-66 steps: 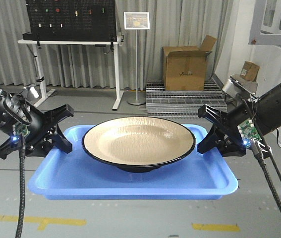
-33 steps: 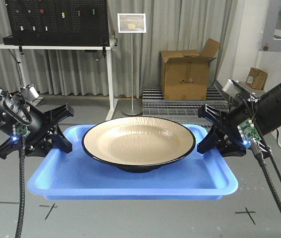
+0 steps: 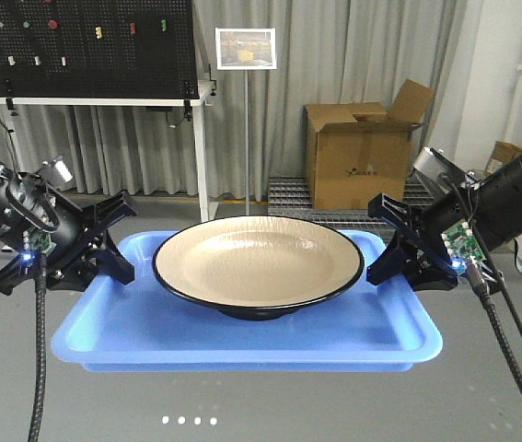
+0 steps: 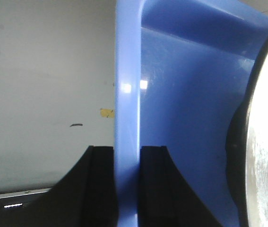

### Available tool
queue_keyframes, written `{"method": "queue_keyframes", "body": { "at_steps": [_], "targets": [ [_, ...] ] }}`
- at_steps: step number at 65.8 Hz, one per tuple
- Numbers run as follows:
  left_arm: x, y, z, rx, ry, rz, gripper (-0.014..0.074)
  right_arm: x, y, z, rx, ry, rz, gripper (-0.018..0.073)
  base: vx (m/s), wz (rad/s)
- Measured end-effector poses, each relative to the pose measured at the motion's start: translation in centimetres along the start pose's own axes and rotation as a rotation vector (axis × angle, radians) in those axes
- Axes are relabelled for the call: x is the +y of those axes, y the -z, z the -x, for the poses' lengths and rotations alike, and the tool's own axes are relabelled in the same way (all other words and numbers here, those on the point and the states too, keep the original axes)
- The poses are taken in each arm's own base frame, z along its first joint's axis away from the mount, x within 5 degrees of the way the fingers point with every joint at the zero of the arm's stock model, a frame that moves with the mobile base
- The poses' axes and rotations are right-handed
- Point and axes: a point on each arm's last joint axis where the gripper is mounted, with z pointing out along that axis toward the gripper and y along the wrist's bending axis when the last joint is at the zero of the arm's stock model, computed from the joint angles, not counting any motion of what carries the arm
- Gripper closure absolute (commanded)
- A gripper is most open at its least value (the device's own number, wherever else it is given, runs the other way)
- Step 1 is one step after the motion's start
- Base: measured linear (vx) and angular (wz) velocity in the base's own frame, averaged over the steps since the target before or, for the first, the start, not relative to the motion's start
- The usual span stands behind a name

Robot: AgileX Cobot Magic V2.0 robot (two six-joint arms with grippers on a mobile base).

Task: Place disk in tray to left cabinet
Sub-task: 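Hold the tray level with both grippers while driving to the cabinet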

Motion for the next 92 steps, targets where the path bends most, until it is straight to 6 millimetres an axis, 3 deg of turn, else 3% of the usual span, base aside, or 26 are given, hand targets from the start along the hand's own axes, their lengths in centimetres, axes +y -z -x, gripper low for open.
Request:
{"method": "queue_keyframes", "body": {
  "at_steps": [92],
  "targets": [
    [0.0, 0.0, 0.0, 0.0, 0.0, 0.0, 0.0596, 0.0, 0.0, 0.0, 0.0, 0.0, 0.0, 0.0564, 0.61, -0.02]
  ]
}}
